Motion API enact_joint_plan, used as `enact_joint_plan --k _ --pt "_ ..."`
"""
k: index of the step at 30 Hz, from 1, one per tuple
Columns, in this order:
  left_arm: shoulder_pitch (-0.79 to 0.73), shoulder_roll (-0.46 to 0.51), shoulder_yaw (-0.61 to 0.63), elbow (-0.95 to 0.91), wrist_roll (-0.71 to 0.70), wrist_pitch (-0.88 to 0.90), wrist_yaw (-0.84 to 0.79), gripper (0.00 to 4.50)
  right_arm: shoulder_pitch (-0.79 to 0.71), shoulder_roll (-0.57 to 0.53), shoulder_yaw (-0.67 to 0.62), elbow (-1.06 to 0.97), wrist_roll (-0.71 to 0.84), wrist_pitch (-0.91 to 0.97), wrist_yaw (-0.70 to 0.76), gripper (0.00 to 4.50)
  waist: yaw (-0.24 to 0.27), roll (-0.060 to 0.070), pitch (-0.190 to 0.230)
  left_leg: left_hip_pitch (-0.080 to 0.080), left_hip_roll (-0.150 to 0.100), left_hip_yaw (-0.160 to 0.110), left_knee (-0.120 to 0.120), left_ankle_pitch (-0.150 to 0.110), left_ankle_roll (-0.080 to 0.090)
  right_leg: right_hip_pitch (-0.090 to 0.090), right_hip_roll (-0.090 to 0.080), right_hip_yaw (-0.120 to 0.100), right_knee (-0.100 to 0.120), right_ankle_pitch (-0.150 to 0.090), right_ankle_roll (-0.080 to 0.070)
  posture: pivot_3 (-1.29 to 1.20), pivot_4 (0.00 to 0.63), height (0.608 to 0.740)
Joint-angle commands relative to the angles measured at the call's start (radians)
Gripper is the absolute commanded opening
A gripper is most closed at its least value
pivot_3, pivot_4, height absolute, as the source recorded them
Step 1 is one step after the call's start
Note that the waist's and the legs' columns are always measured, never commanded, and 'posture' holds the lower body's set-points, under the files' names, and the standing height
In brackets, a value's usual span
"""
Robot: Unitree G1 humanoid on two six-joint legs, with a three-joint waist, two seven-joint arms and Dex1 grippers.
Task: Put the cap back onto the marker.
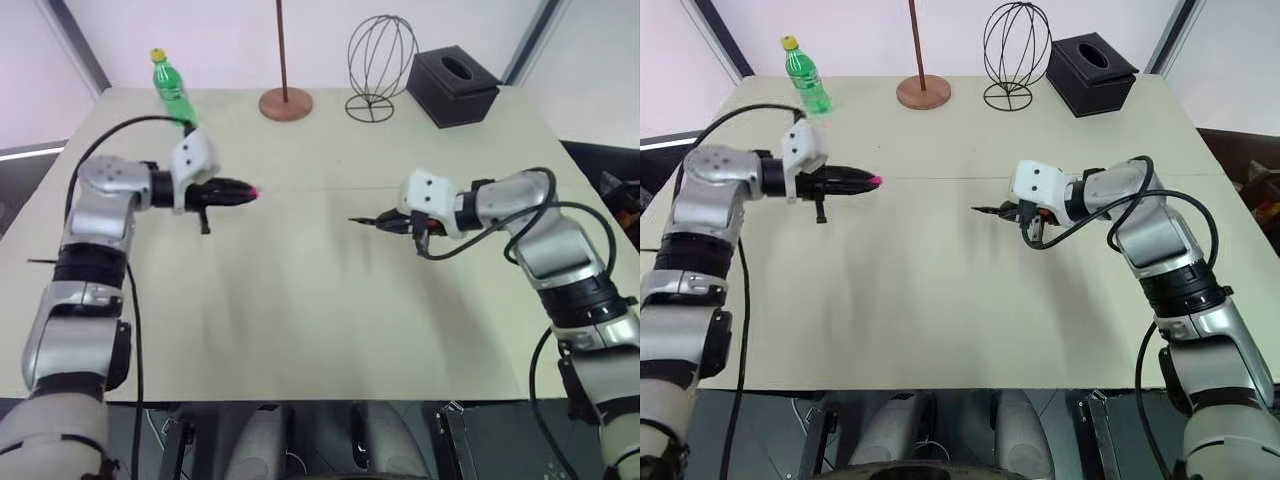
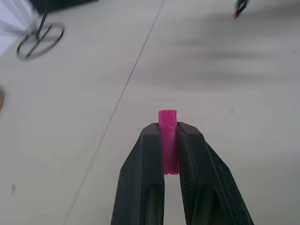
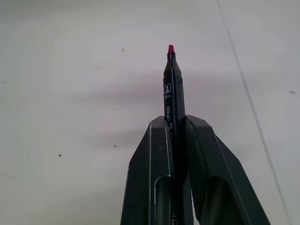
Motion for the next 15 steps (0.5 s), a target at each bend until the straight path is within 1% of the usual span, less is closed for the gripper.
enact_joint_plan --k 1,6,10,15 --pt "-0.036 -0.037 -0.041 -0.037 -0.005 -0.013 -0.046 0.08 -0.065 0.006 0.001 0.033 -0.013 -0.054 0.021 0.0 -0.003 0.0 0.0 0.0 0.0 0.0 0.0 0.0 0.0 0.0 0.001 0.0 0.0 0.0 0.0 0.0 0.15 0.74" --pt "-0.061 -0.093 -0.083 -0.002 0.016 -0.07 -0.069 0.08 -0.11 0.013 0.015 0.058 -0.018 -0.083 0.067 0.0 -0.003 0.0 0.0 0.0 0.0 0.0 0.0 0.0 0.0 -0.001 0.001 0.0 0.0 0.0 0.0 0.0 0.15 0.74" --pt "-0.082 -0.138 -0.108 0.041 0.042 -0.16 -0.052 0.08 -0.134 0.024 0.014 0.036 0.03 -0.004 0.132 0.0 0.0 0.0 0.0 0.0 0.0 0.0 0.0 0.0 0.0 0.0 0.001 0.0 0.0 0.0 0.0 0.0 0.15 0.74" --pt "-0.1 -0.175 -0.116 0.084 0.056 -0.208 -0.052 0.08 -0.148 0.035 0.015 0.044 0.024 0.011 0.148 0.0 0.002 0.0 0.0 0.0 0.0 0.0 0.0 0.0 0.0 0.0 0.001 0.0 0.0 0.0 0.0 0.0 0.15 0.74"
